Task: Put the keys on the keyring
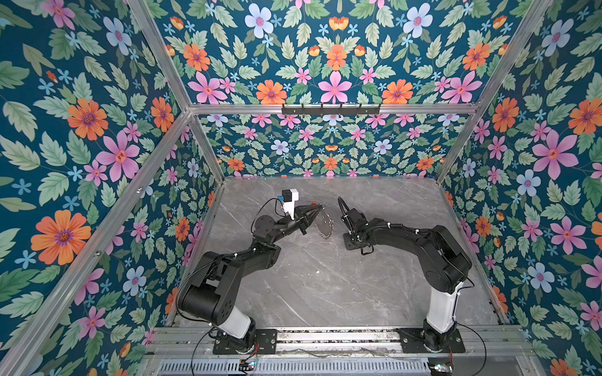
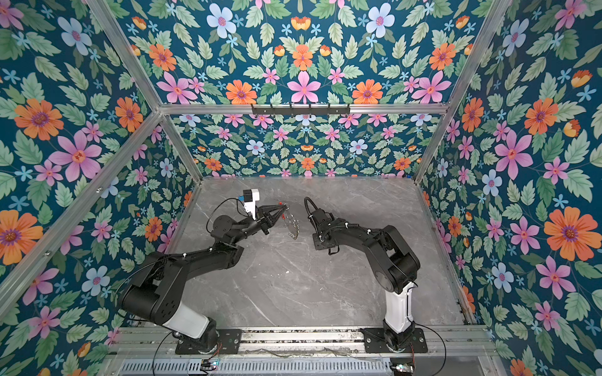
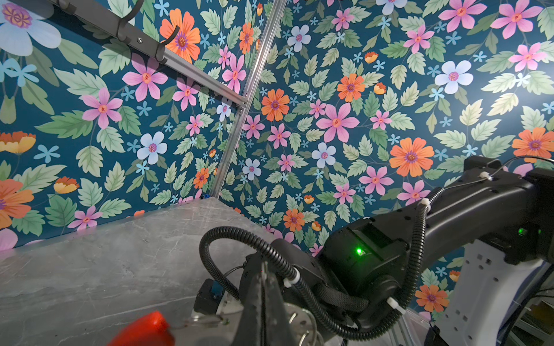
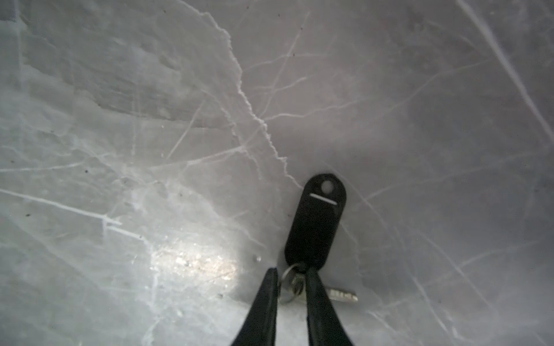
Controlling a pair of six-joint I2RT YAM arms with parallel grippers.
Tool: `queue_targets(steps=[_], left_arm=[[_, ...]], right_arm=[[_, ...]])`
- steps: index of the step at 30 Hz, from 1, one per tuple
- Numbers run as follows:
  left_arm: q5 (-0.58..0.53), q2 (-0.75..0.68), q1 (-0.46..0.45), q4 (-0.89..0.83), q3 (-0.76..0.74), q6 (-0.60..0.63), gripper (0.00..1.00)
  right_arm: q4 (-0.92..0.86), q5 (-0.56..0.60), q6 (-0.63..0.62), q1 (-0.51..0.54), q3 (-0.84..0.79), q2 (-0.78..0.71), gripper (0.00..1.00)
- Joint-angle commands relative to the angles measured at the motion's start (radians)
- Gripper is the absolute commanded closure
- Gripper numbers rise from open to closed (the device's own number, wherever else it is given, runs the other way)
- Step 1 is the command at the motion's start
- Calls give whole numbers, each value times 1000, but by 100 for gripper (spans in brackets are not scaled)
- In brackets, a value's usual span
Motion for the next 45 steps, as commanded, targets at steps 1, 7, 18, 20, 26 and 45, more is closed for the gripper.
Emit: queue_targets(steps=[1,7,18,20,26,45], left_arm=[[0,-10,0,42,1,4,100],[0,-13,-1,40,-1,12,100],[38,-105,1,-117,13,276,100],[44,-107,1,-130,25,308,100],[59,-45,4,-22,88,223,100],[100,84,73,201,159,25,100]], right_arm=[[-22,26,-6,1,0,-2,89],[-29,34,-3,2,-1,-43,100],[163,-370,-5,-142,-22,-331,100],[262,-575,52,-214,-33,-362,100],[533,-989,206,-302,2,-377,100],[180,-985,22,-291,179,-324,100]])
